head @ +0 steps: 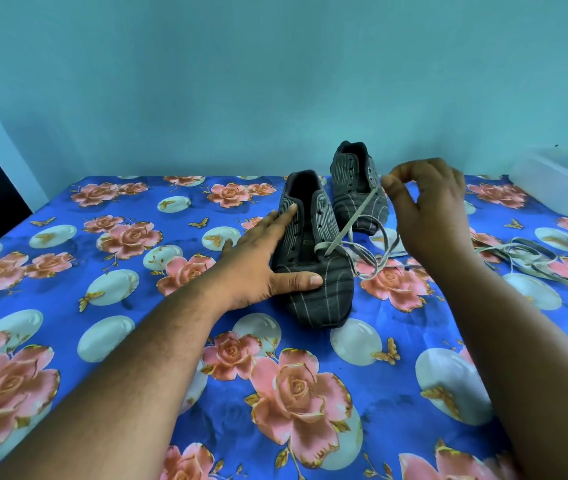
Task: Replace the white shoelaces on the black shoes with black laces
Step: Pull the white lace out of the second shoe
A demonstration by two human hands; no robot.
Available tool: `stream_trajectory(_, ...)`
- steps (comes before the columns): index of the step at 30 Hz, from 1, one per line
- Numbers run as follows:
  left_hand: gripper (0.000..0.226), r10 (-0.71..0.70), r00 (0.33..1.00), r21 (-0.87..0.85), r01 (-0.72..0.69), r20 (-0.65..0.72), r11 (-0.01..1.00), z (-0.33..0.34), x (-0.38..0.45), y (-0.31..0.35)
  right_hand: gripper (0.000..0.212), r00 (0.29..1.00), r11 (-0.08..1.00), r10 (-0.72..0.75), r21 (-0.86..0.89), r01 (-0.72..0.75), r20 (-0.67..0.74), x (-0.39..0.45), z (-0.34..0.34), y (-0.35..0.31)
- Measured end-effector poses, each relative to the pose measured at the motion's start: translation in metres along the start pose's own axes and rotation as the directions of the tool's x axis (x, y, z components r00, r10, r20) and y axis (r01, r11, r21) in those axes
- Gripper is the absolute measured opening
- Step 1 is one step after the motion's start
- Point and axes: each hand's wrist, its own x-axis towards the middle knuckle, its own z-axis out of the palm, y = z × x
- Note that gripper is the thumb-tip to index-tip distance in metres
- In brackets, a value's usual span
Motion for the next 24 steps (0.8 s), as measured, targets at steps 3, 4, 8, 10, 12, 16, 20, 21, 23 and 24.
stream_trajectory(3,0.129,-0.003,1.0,0.024,0.003,0.003,1.0,0.0,0.0,0.0,0.032,0.977,0.987,-0.16,0.002,0.162,0.14,-0.005,0.0,-0.011)
stream_trajectory(4,0.129,-0.007,1.0,0.029,0.006,0.003,1.0,0.0,0.0,-0.001,0.039,0.951,0.973,-0.228,0.005,0.232,0.211,-0.008,0.001,-0.015)
stream_trajectory(8,0.13,-0.015,1.0,0.036,0.014,0.01,0.999,-0.001,-0.001,0.001,0.048,0.789,0.906,-0.382,0.026,0.423,0.481,-0.018,0.01,-0.017)
stream_trajectory(10,0.13,-0.018,1.0,0.04,0.018,0.012,0.999,-0.001,-0.002,0.003,0.043,0.771,0.898,-0.406,0.059,0.436,0.49,-0.02,0.013,-0.014)
stream_trajectory(12,0.13,-0.02,1.0,0.032,0.019,0.013,0.999,-0.001,-0.002,0.003,0.039,0.791,0.896,-0.423,0.072,0.439,0.442,-0.018,0.013,-0.013)
stream_trajectory(16,0.128,-0.02,1.0,0.02,0.02,0.013,1.0,-0.002,-0.002,0.002,0.038,0.876,0.912,-0.398,0.014,0.41,0.272,-0.012,0.009,-0.013)
stream_trajectory(20,0.125,-0.015,1.0,0.023,0.015,0.013,1.0,-0.002,-0.003,0.004,0.032,0.984,0.984,-0.175,0.038,0.176,-0.027,0.001,-0.005,-0.011)
stream_trajectory(21,0.125,-0.012,1.0,0.019,0.011,0.013,1.0,-0.002,-0.003,0.004,0.031,0.994,0.993,-0.068,0.086,0.076,-0.091,0.004,-0.01,-0.009)
stream_trajectory(23,0.126,-0.008,1.0,0.012,0.008,0.012,1.0,-0.001,-0.002,0.003,0.029,0.984,0.978,0.118,0.186,-0.093,-0.131,0.008,-0.016,-0.004)
stream_trajectory(24,0.127,-0.007,1.0,0.01,0.007,0.011,1.0,-0.001,-0.002,0.003,0.03,0.978,0.969,0.172,0.2,-0.146,-0.118,0.008,-0.017,-0.003)
